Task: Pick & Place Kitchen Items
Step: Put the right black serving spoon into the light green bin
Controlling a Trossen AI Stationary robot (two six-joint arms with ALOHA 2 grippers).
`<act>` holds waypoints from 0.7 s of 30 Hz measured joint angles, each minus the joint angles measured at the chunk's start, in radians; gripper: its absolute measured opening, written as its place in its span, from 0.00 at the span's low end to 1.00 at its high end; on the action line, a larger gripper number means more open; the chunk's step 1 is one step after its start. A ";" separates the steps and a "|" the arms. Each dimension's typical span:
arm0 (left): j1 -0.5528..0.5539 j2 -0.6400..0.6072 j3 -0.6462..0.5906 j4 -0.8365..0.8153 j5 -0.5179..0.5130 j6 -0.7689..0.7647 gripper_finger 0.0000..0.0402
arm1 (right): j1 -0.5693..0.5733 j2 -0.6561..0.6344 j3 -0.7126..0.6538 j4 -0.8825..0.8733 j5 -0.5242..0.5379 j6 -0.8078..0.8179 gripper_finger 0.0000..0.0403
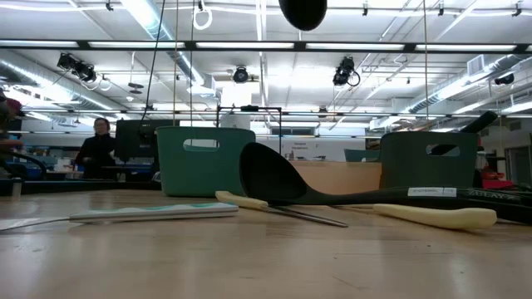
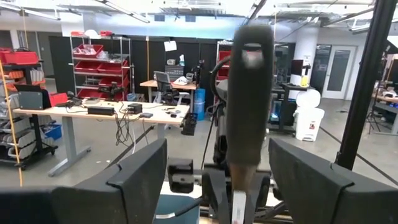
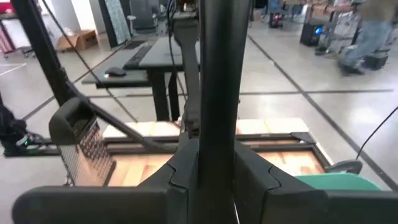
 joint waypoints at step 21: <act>0.000 0.014 0.000 0.005 0.112 -0.043 0.70 | -0.001 0.047 0.000 0.039 0.009 -0.056 0.19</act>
